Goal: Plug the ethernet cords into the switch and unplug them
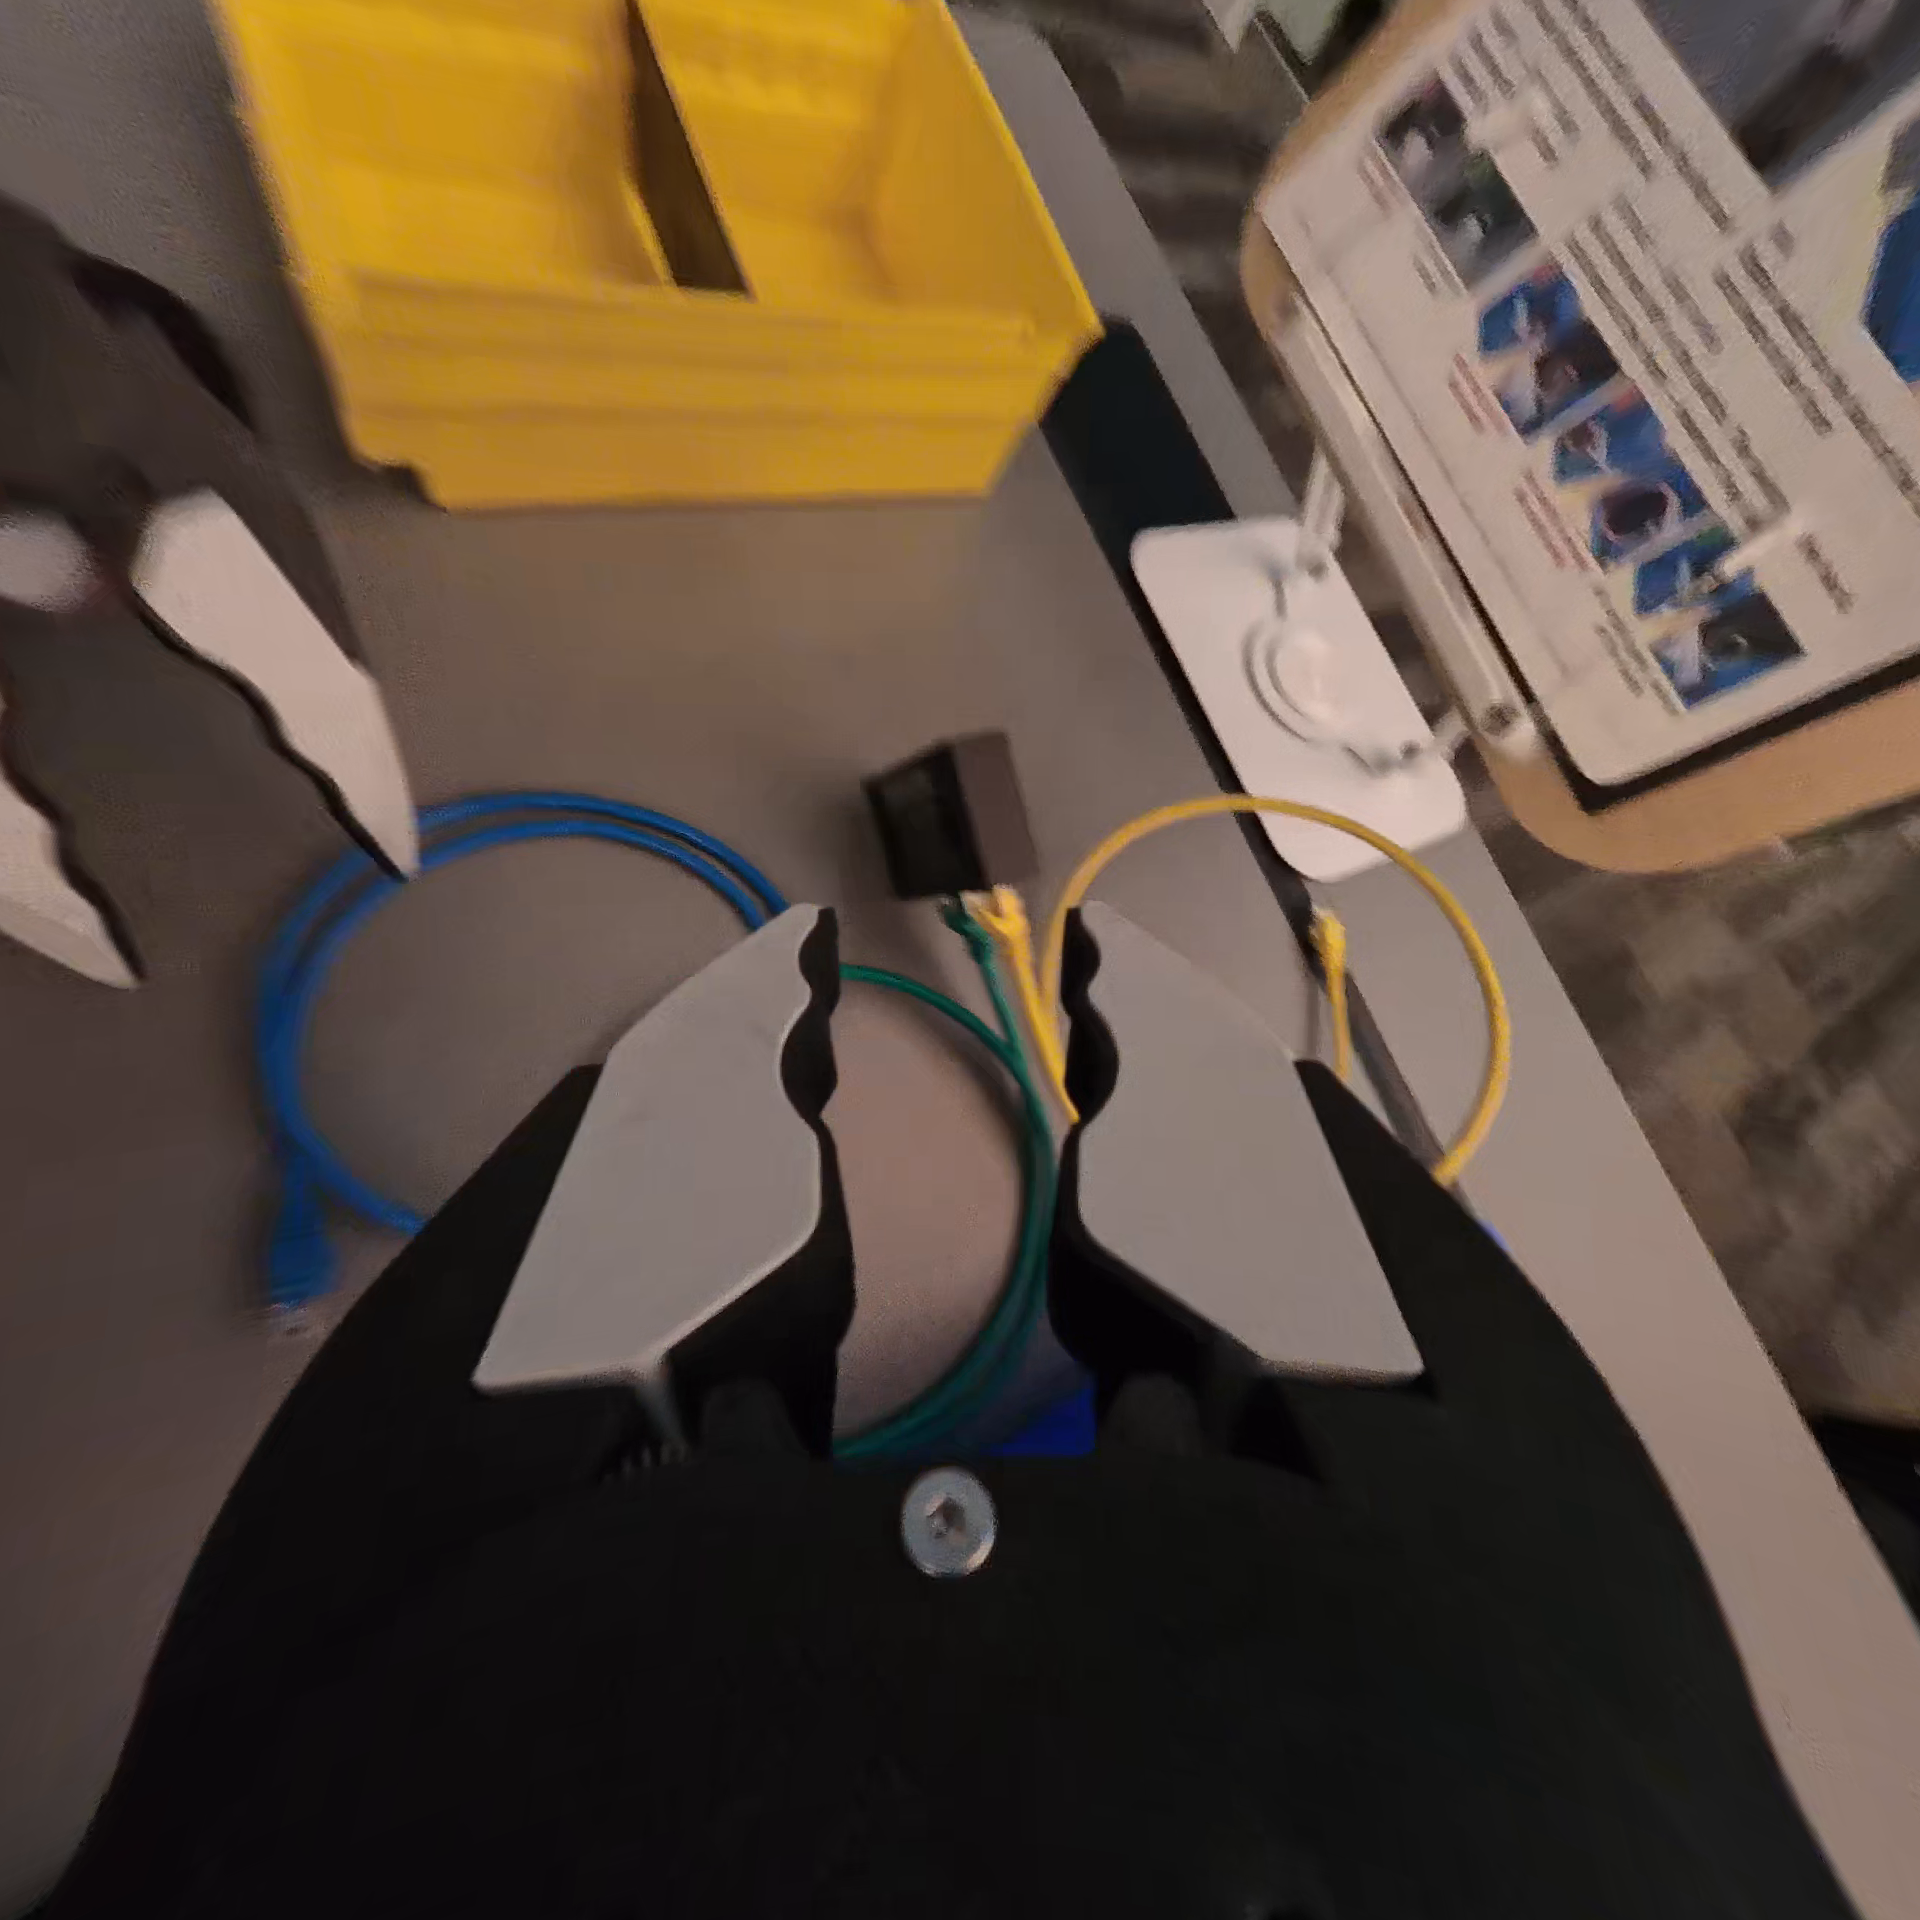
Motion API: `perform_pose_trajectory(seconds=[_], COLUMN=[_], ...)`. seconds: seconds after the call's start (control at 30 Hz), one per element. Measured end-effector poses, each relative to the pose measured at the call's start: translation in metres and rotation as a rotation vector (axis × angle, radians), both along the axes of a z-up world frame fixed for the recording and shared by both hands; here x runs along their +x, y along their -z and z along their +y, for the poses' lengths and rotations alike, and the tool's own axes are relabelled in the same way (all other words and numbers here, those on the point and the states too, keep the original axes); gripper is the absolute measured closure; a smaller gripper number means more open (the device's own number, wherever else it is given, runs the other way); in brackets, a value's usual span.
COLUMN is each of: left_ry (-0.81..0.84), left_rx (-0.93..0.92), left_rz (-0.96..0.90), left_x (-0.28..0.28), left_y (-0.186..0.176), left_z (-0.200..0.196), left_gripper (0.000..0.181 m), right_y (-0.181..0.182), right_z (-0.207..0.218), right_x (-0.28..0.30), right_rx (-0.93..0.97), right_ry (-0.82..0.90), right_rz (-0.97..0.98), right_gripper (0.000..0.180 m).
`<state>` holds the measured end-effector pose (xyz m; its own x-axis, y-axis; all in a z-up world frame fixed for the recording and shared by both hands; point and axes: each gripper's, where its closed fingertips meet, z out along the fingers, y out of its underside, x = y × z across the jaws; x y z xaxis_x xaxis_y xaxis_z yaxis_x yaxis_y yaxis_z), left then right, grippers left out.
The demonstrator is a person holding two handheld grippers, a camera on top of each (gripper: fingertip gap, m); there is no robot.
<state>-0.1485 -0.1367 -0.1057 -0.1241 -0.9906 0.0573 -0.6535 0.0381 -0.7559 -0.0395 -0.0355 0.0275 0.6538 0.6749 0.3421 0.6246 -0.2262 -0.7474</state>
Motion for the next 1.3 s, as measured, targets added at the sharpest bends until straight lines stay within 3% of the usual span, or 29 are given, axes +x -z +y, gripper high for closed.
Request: perform_pose_trajectory(seconds=[0.1, 0.2, 0.23, 0.27, 0.3, 0.4, 0.43, 0.57, 0.77, 0.83, 0.97, 1.07, 1.13, 1.2, 1.3], left_ry=[0.086, 0.136, 0.160, 0.191, 0.205, 0.211, 0.205, 0.194, 0.189, 0.189, 0.176, 0.146, 0.140, 0.154, 0.182], left_rx=[0.100, 0.105, 0.032, -0.025, -0.057, -0.084, -0.075, -0.032, 0.003, 0.017, 0.018, 0.006, 0.005, -0.007, 0.001], left_rz=[0.142, 0.301, 0.298, 0.318, 0.343, 0.358, 0.366, 0.421, 0.502, 0.499, 0.452, 0.385, 0.327, 0.275, 0.224], left_x=[0.004, 0.006, 0.009, 0.007, 0.004, 0.001, 0.000, -0.015, -0.061, -0.074, -0.091, -0.095, -0.094, -0.095, -0.095], left_y=[0.032, 0.056, 0.054, 0.053, 0.054, 0.054, 0.054, 0.055, 0.055, 0.055, 0.050, 0.043, 0.035, 0.023, 0.006], left_z=[-0.016, -0.016, -0.022, -0.027, -0.028, -0.029, -0.029, -0.036, -0.059, -0.068, -0.081, -0.082, -0.081, -0.084, -0.086], left_gripper=[0.120, 0.120, 0.130, 0.159, 0.174, 0.174, 0.174, 0.174, 0.175, 0.175, 0.176, 0.176, 0.176, 0.176, 0.176], right_y=[0.014, 0.063, 0.084, 0.107, 0.129, 0.179, 0.183, 0.184, 0.164, 0.173, 0.183, 0.158, 0.145, 0.148, 0.155], right_z=[-0.027, -0.053, -0.063, -0.072, -0.078, -0.079, -0.075, -0.073, -0.069, -0.075, -0.084, -0.100, -0.129, -0.149, -0.141], right_x=[-0.016, -0.021, -0.023, -0.026, -0.026, -0.014, -0.016, -0.025, -0.018, -0.015, -0.025, -0.058, -0.102, -0.129, -0.148], right_rx=[-0.069, -0.159, -0.194, -0.230, -0.260, -0.329, -0.319, -0.373, -0.359, -0.418, -0.397, -0.234, -0.158, -0.102, 0.008], right_ry=[-0.041, -0.034, -0.053, -0.074, -0.075, 0.009, 0.030, 0.028, 0.056, 0.052, 0.014, -0.092, -0.286, -0.412, -0.440], right_rz=[0.033, -0.065, -0.104, -0.142, -0.187, -0.326, -0.307, -0.222, -0.142, -0.147, -0.153, -0.071, 0.026, -0.003, -0.094], right_gripper=[0.137, 0.138, 0.138, 0.137, 0.138, 0.138, 0.151, 0.171, 0.171, 0.169, 0.142, 0.128, 0.126, 0.128, 0.134])
